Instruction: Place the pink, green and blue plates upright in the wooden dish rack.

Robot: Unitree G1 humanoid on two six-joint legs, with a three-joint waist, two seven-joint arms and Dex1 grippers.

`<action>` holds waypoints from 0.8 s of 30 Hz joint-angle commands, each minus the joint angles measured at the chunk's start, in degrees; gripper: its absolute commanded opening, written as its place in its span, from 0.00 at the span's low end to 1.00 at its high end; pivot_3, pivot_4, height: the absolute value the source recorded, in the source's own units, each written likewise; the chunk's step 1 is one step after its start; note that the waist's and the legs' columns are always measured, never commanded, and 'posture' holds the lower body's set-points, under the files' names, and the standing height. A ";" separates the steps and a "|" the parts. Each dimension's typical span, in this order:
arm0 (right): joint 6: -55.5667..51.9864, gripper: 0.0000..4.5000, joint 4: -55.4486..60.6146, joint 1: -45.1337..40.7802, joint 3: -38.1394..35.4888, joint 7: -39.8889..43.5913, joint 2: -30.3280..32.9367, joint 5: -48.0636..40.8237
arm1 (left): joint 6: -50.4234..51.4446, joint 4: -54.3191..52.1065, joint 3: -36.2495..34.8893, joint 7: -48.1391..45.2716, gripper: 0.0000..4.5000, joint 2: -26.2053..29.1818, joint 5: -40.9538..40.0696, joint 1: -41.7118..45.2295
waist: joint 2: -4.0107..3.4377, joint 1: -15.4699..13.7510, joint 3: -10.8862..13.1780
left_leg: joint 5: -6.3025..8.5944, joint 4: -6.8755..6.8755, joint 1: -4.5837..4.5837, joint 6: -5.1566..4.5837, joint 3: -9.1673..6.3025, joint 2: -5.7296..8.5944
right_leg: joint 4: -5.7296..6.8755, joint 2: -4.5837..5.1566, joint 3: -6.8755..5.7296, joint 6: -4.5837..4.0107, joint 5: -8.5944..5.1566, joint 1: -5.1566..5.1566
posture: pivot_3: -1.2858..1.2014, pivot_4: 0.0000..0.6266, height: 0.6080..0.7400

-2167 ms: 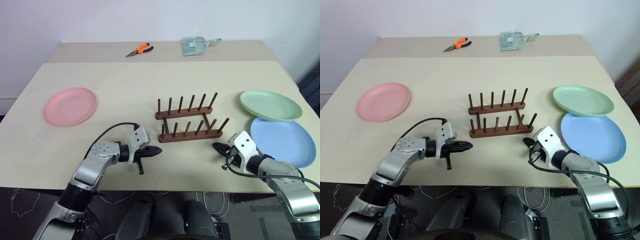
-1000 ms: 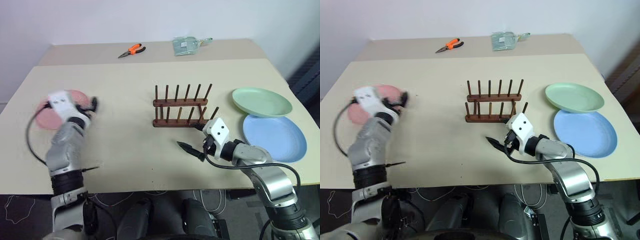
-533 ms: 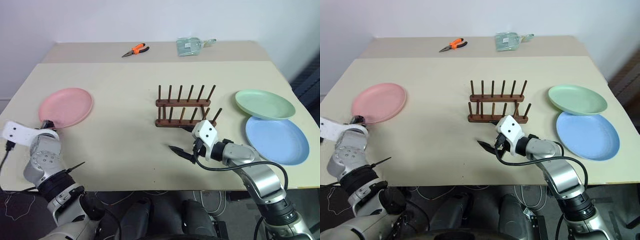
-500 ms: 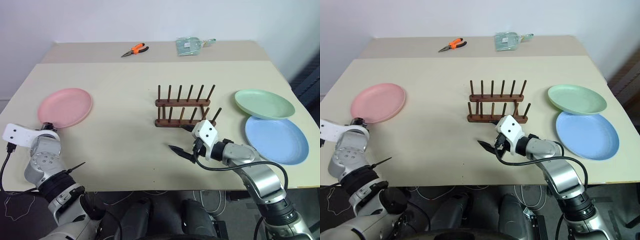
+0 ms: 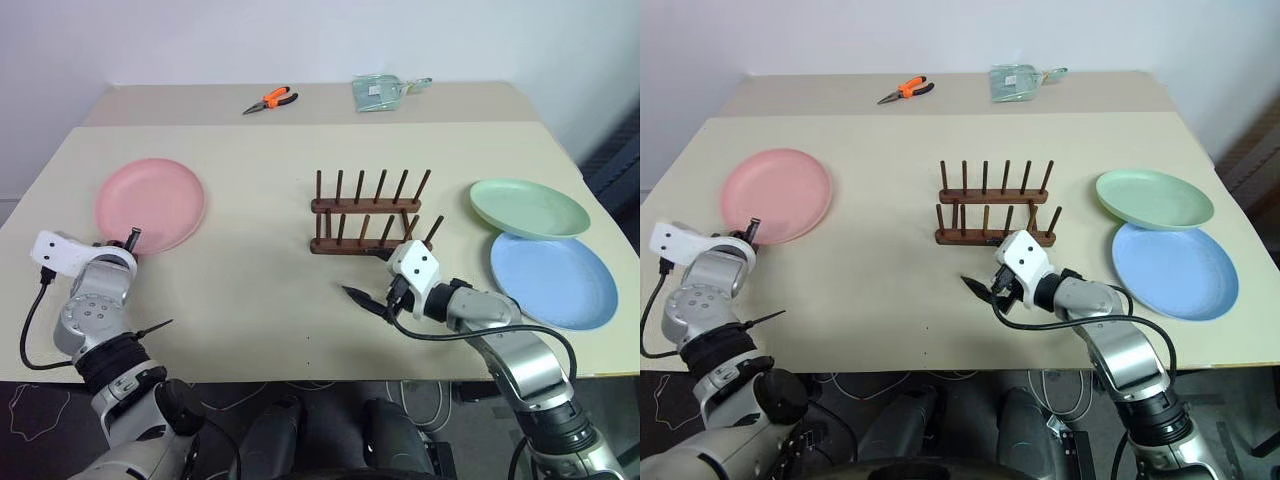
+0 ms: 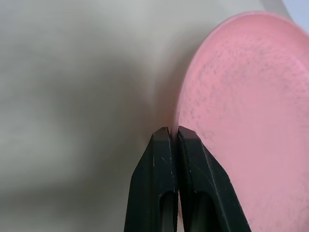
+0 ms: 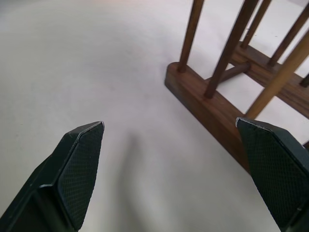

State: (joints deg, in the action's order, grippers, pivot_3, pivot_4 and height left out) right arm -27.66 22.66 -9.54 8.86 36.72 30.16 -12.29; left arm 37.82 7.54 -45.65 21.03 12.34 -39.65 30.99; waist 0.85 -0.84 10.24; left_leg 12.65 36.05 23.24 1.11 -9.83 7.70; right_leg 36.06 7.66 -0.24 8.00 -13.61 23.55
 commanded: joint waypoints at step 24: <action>26.76 0.47 -14.77 -28.30 13.40 -9.30 4.19 38.76 | 0.52 -22.18 39.90 -13.91 0.00 -11.37 8.23 11.95 | 0.23 0.27 0.18 | -0.16 -0.02 0.16 0.24 0.23 -0.08 | 0.00 -0.04 0.09 -0.06 0.05 0.27 | 0.52 0.24 0.94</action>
State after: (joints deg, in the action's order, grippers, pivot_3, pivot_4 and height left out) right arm -2.59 7.50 -36.43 22.92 28.90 34.51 24.44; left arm 38.35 -11.57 -5.37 7.58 1.10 -30.69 41.81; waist 1.08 -0.57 10.42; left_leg 12.48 36.03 23.39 1.36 -9.59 7.62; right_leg 36.07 7.62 -0.14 7.95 -13.55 23.83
